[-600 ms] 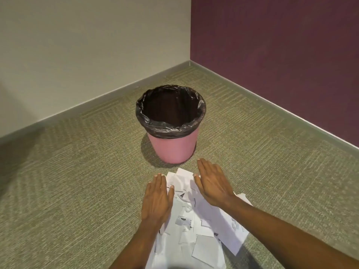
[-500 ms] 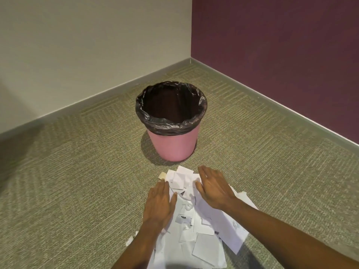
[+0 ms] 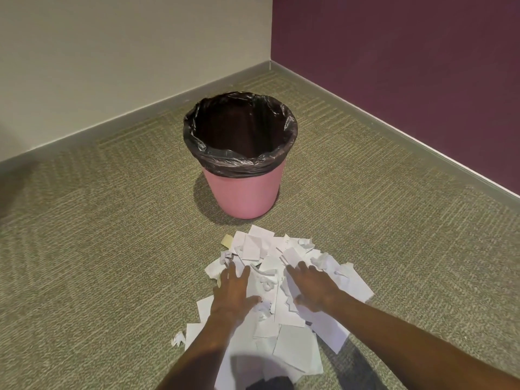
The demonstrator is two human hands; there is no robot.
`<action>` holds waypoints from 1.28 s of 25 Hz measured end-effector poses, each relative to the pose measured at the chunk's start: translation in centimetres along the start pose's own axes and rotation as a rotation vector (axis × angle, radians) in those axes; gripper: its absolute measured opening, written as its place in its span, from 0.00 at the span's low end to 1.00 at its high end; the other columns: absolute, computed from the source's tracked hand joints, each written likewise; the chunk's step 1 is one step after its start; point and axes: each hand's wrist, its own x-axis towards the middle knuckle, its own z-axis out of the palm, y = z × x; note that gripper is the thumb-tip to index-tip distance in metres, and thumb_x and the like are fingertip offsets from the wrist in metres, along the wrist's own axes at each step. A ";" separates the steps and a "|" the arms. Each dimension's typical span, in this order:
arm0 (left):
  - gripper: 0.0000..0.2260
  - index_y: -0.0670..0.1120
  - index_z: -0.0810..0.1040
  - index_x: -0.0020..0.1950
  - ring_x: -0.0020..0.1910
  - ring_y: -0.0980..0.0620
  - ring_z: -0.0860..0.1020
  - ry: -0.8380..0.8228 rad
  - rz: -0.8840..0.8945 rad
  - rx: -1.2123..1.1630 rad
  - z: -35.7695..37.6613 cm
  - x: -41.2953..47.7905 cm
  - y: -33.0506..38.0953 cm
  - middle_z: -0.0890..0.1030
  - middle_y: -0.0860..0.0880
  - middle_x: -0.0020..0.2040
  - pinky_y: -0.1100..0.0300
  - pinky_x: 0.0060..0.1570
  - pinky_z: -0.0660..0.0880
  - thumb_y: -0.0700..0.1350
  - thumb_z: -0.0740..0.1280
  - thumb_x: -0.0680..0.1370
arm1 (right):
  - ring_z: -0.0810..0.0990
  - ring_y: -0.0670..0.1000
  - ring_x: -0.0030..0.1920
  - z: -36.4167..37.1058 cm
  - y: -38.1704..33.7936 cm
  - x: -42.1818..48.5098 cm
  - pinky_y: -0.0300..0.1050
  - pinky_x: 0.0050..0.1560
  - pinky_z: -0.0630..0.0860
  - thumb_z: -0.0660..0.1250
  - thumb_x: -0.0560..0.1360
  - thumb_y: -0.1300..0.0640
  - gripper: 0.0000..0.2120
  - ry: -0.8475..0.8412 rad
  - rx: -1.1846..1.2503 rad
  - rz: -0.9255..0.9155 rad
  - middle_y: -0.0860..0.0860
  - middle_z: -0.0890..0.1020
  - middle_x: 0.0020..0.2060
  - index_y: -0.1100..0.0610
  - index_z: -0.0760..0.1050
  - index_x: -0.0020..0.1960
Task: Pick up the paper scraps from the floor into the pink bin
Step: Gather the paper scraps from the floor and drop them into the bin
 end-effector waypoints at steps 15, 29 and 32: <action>0.13 0.43 0.75 0.59 0.59 0.45 0.74 0.092 0.126 0.060 0.0 0.0 1.2 0.72 0.45 0.60 0.50 0.52 0.75 0.34 0.61 0.76 | 0.74 0.61 0.54 2.0 -1.2 0.1 0.51 0.38 0.71 0.65 0.69 0.75 0.28 0.113 -0.099 -0.221 0.61 0.65 0.63 0.60 0.66 0.65; 0.09 0.40 0.81 0.41 0.37 0.46 0.78 0.381 0.191 -0.148 -8.6 -2.4 2.5 0.82 0.42 0.40 0.54 0.33 0.69 0.31 0.63 0.72 | 0.73 0.56 0.41 -4.7 -1.7 -1.7 0.45 0.36 0.63 0.61 0.69 0.69 0.10 0.310 0.271 -0.180 0.58 0.77 0.44 0.56 0.68 0.45; 0.12 0.40 0.82 0.40 0.36 0.46 0.78 0.461 0.213 -0.203 -11.7 -3.6 2.7 0.82 0.44 0.39 0.50 0.34 0.74 0.27 0.62 0.71 | 0.75 0.57 0.40 -8.1 -1.8 -2.7 0.49 0.35 0.67 0.61 0.66 0.70 0.11 0.414 0.368 -0.164 0.54 0.76 0.38 0.56 0.69 0.41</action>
